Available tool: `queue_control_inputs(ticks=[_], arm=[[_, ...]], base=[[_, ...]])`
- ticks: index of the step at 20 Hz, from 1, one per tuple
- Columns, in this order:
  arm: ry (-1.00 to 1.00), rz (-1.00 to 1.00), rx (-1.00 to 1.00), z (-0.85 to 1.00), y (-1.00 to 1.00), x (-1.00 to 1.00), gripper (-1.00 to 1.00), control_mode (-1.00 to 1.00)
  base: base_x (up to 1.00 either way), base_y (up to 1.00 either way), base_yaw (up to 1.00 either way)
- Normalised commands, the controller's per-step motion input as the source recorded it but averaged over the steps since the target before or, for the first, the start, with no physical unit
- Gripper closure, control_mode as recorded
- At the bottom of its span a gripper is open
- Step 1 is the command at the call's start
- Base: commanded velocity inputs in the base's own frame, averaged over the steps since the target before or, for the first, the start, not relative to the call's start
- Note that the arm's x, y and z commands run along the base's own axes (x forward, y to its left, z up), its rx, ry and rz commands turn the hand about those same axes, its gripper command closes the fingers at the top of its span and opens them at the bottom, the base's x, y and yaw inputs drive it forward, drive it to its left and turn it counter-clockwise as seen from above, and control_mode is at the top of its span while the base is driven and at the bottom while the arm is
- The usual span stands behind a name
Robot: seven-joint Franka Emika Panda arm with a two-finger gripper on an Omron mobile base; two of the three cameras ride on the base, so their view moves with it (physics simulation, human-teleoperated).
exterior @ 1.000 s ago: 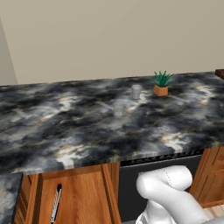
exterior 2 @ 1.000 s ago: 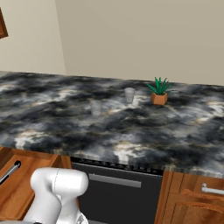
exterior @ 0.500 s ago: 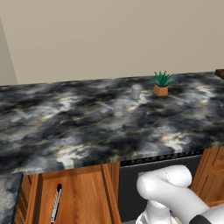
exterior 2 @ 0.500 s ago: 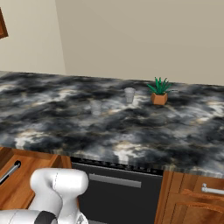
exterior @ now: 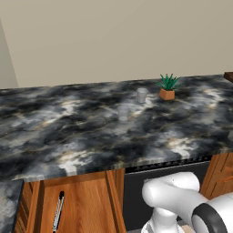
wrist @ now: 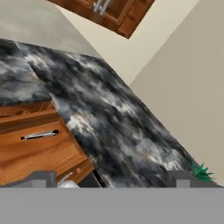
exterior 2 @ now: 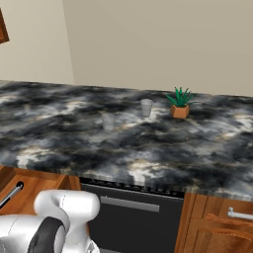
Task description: Take the tongs from the drawer on the left and place them on the dining counter next to the tray containing the hot dog.
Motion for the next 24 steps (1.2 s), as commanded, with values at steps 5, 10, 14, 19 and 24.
queue_control_inputs(ticks=[5, 10, 14, 19, 24], arm=[[0.32, -0.20, 0.00, 0.00, 0.00, 0.59, -1.00, -1.00], [0.35, -0.23, 0.00, -0.18, 0.00, 0.61, -1.00, -1.00], [0.36, -0.25, 0.00, -0.40, -0.07, 0.71, -1.00, -1.00], [0.32, -0.26, 0.00, -0.46, -0.18, 0.80, -1.00, -1.00], [0.11, -0.24, 0.00, -0.46, -0.19, 0.56, -1.00, -1.00]], base=[[0.00, 0.00, 0.00], [0.00, 0.00, 0.00], [0.00, 0.00, 0.00], [0.00, 0.00, 0.00], [0.00, 0.00, 0.00]])
